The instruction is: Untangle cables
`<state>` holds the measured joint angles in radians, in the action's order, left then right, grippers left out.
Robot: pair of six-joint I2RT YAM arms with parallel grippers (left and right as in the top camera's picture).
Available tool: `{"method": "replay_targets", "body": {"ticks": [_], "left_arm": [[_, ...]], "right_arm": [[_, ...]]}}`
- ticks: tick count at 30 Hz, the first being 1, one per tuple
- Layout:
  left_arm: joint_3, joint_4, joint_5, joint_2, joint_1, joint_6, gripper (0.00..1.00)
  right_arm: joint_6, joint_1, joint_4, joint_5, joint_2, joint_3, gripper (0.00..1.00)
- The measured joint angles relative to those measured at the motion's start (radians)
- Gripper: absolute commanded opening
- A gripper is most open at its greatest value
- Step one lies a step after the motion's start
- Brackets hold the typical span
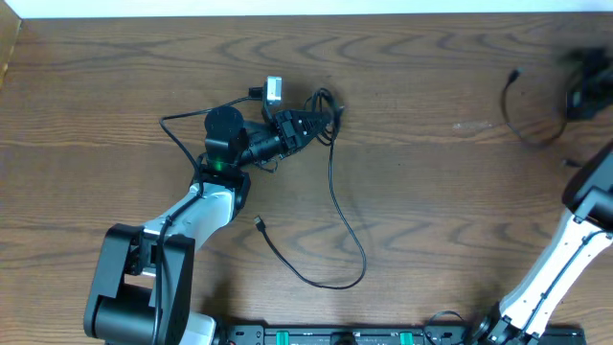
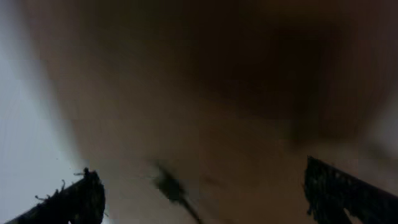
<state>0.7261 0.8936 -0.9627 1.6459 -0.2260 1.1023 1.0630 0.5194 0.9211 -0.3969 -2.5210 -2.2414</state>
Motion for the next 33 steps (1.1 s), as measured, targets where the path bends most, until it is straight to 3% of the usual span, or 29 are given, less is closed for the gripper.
{"method": "replay_targets", "body": {"ticks": [9,16,23,28,33], "left_arm": [[0.000,0.000,-0.002,0.000,0.000,0.000,0.13],[0.000,0.000,-0.004,0.000,0.000,0.000,0.16],[0.000,0.000,-0.004,0.000,0.000,0.000,0.17],[0.000,0.000,-0.004,0.000,0.000,0.000,0.17],[0.000,0.000,-0.004,0.000,0.000,0.000,0.17]], "right_arm": [[-0.003,-0.024,0.169,-0.036,0.016,-0.002,0.99],[-0.238,-0.016,0.104,0.007,0.064,-0.002,0.99],[-0.459,-0.030,0.134,0.105,0.280,-0.002,0.99],[-0.502,-0.061,0.283,0.320,0.411,-0.026,0.99],[-0.532,-0.071,0.477,0.439,0.388,-0.028,0.99]]}}
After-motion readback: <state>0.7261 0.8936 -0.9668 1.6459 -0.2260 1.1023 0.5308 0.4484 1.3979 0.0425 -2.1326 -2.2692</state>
